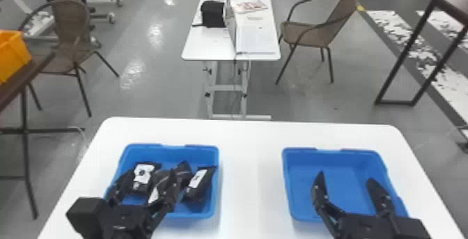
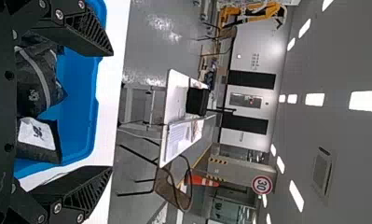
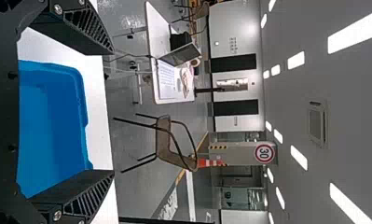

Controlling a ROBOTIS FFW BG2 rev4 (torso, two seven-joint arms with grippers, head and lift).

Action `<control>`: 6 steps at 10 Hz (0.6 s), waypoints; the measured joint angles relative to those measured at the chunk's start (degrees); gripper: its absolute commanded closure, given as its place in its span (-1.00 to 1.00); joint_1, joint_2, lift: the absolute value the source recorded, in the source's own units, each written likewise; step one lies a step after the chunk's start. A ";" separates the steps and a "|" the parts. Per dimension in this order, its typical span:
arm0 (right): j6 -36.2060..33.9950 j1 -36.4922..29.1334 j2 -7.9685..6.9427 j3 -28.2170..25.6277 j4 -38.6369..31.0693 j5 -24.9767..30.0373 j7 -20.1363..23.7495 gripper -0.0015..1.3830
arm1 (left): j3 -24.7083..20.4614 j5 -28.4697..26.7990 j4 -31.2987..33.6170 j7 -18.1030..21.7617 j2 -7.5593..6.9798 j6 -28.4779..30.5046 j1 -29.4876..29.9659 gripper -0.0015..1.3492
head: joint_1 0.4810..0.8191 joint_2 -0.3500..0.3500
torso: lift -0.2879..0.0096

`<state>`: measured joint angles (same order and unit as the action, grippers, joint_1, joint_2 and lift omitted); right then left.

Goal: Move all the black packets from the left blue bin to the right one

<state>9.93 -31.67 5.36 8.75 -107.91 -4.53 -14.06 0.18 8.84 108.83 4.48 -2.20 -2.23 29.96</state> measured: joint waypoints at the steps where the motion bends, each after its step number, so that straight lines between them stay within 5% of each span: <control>1: 0.02 0.03 0.00 0.03 0.09 -0.18 0.00 -0.84 | -0.08 0.57 -0.04 0.00 0.00 2.17 -0.73 -0.71 | 0.27 0.02 | 0.94; 4: 0.04 0.38 0.22 0.15 0.34 -0.81 0.00 -0.84 | -1.34 2.67 0.15 0.46 0.05 14.14 -5.16 -0.60 | 0.27 0.03 | 0.94; 6: 0.07 1.00 0.47 0.60 0.85 -1.76 0.00 -0.84 | -4.18 3.39 0.18 4.67 -0.25 25.38 -9.45 -0.59 | 0.27 0.05 | 0.94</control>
<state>10.00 -30.67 5.83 9.35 -107.06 -6.29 -14.06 -4.00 12.23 109.01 9.15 -2.45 23.14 20.50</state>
